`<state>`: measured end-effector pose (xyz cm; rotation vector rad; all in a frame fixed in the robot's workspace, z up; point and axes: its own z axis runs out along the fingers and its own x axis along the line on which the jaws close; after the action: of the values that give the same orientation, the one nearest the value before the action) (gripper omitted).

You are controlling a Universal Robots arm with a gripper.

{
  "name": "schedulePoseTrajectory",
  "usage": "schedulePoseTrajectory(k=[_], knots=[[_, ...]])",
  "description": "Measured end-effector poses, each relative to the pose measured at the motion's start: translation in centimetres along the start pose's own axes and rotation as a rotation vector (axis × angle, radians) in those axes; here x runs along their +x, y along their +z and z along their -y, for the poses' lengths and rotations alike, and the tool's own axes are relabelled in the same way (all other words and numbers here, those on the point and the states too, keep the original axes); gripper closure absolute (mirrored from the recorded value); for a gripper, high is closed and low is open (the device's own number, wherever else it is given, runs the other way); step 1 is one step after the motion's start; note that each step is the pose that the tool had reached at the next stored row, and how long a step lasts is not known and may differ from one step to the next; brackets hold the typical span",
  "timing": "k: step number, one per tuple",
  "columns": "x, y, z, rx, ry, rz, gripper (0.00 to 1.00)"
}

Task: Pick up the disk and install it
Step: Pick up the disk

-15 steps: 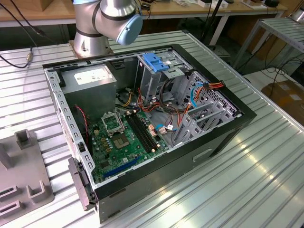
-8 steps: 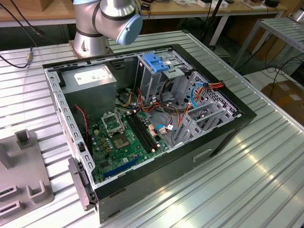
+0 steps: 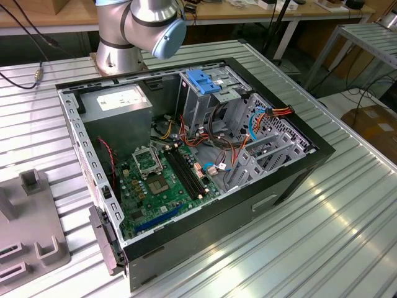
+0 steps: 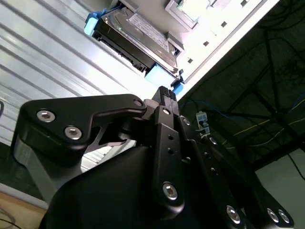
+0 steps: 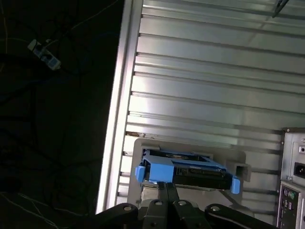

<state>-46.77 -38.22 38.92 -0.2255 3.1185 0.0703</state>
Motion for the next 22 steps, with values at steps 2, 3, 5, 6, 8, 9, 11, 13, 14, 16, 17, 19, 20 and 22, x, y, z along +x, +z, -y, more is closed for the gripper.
schedulePoseTrajectory(k=[2,3,5,6,8,9,11,13,14,16,17,19,20,22], knots=[[0.00,0.01,0.00,-0.0006,-0.035,-0.0015,0.90],[0.00,0.03,0.00,-0.0011,-0.063,-0.0027,0.90],[0.00,0.03,0.00,-0.0017,-0.102,-0.0046,0.90],[0.00,0.03,0.00,-0.0020,-0.114,-0.0050,0.90],[0.00,0.04,0.00,-0.0025,-0.145,-0.0062,0.90],[0.00,0.04,0.00,-0.0027,-0.160,-0.0069,0.90],[0.00,0.05,0.00,-0.0036,-0.210,-0.0089,0.90],[0.00,0.06,0.01,-0.0042,-0.247,-0.0106,0.90],[0.00,0.06,0.00,-0.0045,-0.268,-0.0115,0.90],[0.00,0.07,0.01,-0.0052,-0.306,-0.0131,0.90],[0.00,0.08,0.01,-0.0055,-0.329,-0.0142,0.90],[0.00,0.10,0.01,-0.0063,-0.373,-0.0160,0.90],[0.00,0.10,0.01,-0.0068,-0.407,-0.0176,0.90],[0.00,0.12,0.01,-0.0074,-0.444,-0.0192,0.90]])
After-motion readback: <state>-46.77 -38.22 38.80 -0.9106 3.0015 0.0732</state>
